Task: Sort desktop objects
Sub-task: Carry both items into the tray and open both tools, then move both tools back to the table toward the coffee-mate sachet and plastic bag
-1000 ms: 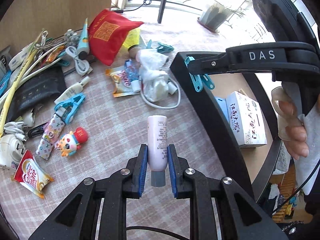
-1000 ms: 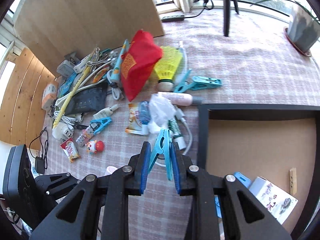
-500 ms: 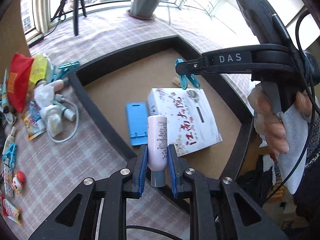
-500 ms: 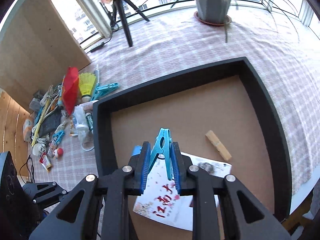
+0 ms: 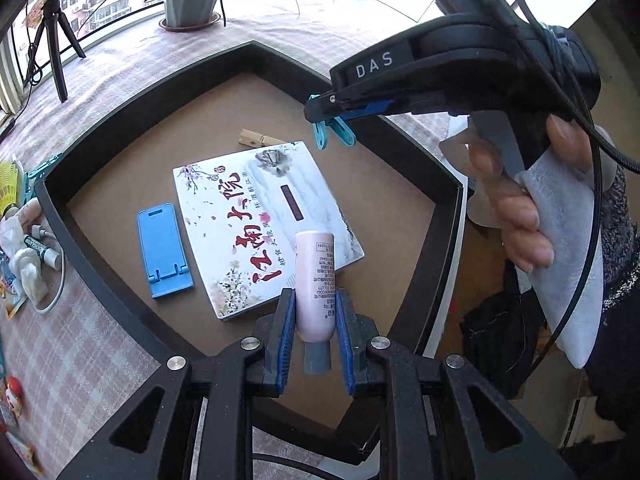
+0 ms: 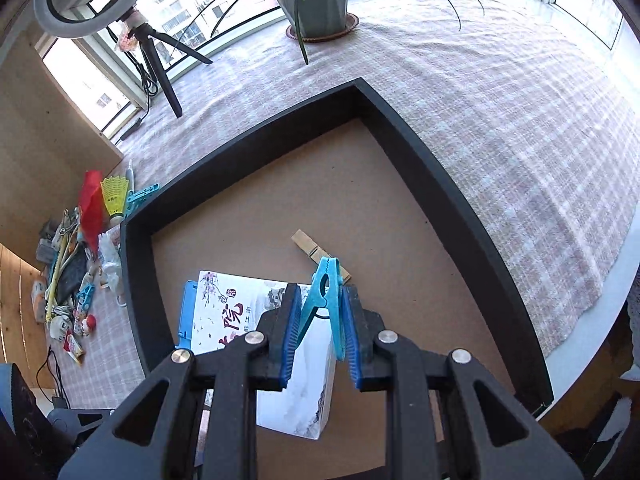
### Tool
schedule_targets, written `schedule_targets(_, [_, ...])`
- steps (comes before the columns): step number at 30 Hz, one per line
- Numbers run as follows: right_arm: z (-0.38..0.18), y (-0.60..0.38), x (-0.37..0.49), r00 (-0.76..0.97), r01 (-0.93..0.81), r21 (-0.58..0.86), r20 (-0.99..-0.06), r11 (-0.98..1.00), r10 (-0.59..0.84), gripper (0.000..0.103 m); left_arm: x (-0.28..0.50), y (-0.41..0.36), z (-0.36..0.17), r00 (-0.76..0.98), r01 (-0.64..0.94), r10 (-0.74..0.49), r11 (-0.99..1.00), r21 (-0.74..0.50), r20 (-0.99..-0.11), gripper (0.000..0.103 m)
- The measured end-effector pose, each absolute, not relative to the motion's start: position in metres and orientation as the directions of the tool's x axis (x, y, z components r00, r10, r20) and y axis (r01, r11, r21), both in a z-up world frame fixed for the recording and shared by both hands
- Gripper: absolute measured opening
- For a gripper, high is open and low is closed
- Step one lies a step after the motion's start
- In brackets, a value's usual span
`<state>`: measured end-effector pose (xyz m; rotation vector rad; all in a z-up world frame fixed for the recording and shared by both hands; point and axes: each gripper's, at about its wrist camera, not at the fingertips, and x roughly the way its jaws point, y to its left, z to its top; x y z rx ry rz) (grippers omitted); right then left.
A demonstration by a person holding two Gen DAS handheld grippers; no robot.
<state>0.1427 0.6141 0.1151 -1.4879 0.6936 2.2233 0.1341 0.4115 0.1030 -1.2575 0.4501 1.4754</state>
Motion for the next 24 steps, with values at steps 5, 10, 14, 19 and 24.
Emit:
schedule_targets(5, [0.113,0.611,0.139,-0.361,-0.538,0.192,-0.932,-0.821,0.019,0.024,0.142,0.414,0.106,0.162,-0.887,0.466,-0.317,-0.335,-0.870,0.038])
schedule_targets(10, [0.115,0.598,0.133,-0.360,-0.520,0.177,-0.933,-0.836,0.027,0.040,0.136,0.406,0.109,0.142,-0.875,0.479,-0.348,-0.336,-0.866,0.044])
schedule_targets(14, [0.120,0.588,0.124,-0.367,-0.495,0.172,-0.930,-0.852,0.026,0.041,0.124,0.395,0.110,0.119,-0.858,0.482,-0.390,-0.334,-0.868,0.044])
schedule_targets(19, [0.126,0.574,0.110,-0.377,-0.456,0.171,-0.926,-0.873,0.016,0.041,0.104,0.371,0.112,0.076,-0.819,0.487,-0.468,-0.333,-0.870,0.044])
schedule_targets(24, [0.131,0.552,0.094,-0.388,-0.400,0.169,-0.921,-0.901,-0.001,0.041,0.080,0.344,0.115,0.019,-0.759,0.504,-0.555,-0.341,-0.863,0.043])
